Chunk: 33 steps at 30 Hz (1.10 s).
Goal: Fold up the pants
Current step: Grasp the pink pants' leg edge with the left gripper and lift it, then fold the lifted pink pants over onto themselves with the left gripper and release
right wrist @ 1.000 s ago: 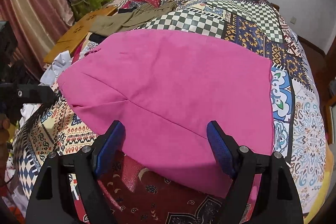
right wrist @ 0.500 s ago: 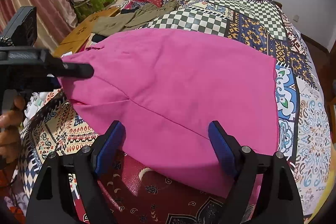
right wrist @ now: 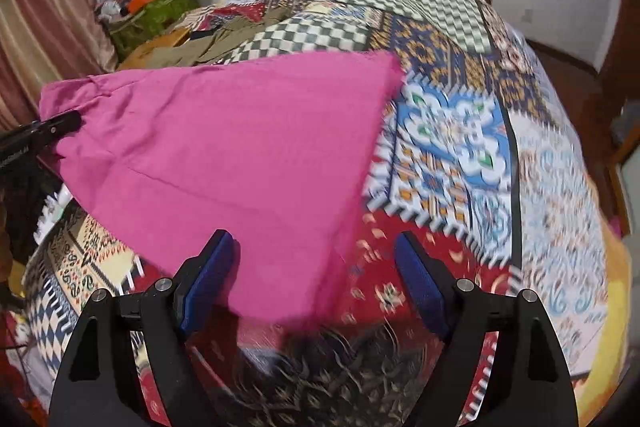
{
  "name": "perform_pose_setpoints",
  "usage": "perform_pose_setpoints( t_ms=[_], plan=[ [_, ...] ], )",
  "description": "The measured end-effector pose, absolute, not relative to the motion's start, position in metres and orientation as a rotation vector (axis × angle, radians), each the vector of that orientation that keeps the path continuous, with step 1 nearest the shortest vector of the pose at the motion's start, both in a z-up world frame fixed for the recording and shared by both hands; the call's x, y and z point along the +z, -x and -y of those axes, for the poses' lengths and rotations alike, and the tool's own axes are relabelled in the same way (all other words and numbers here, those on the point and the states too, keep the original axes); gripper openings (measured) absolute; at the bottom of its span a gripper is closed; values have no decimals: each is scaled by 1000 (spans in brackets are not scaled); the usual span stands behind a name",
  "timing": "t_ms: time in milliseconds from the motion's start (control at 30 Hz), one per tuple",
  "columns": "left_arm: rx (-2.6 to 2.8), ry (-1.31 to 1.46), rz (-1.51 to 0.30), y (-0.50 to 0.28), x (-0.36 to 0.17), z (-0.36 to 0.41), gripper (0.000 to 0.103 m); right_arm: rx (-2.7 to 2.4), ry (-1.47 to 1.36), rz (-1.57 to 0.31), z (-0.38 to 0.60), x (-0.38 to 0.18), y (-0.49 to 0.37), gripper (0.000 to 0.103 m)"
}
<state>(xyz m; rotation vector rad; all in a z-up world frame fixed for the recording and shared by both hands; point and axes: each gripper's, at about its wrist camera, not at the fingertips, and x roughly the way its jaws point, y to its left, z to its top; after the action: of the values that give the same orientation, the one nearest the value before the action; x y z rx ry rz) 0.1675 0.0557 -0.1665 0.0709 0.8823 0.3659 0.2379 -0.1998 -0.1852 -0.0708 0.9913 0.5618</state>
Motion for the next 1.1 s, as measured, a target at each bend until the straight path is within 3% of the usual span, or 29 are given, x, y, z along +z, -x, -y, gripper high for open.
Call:
perform_pose_setpoints(
  t_ms=[167,333,700,933,1000,1067,1100],
  plan=[
    [323,-178,-778,-176,-142,-23,19,558,23,-998,210,-186,-235,80],
    [143,-110,-758,-197,-119,4,19,558,33,-987,209,-187,-233,82],
    [-243,250,-935,-255,-134,22,17,566,11,-977,212,-189,-234,84],
    [-267,275,-1009,-257,-159,30,18,571,-2,-975,212,-189,-234,84],
    [-269,256,-1016,-252,-157,34,27,572,-2,-976,212,-189,-235,84],
    [-310,255,-1008,-248,-151,37,45,573,-3,-977,212,-189,-235,84],
    [-308,253,-996,-248,-148,36,61,574,-5,-977,212,-189,-236,84]
  ],
)
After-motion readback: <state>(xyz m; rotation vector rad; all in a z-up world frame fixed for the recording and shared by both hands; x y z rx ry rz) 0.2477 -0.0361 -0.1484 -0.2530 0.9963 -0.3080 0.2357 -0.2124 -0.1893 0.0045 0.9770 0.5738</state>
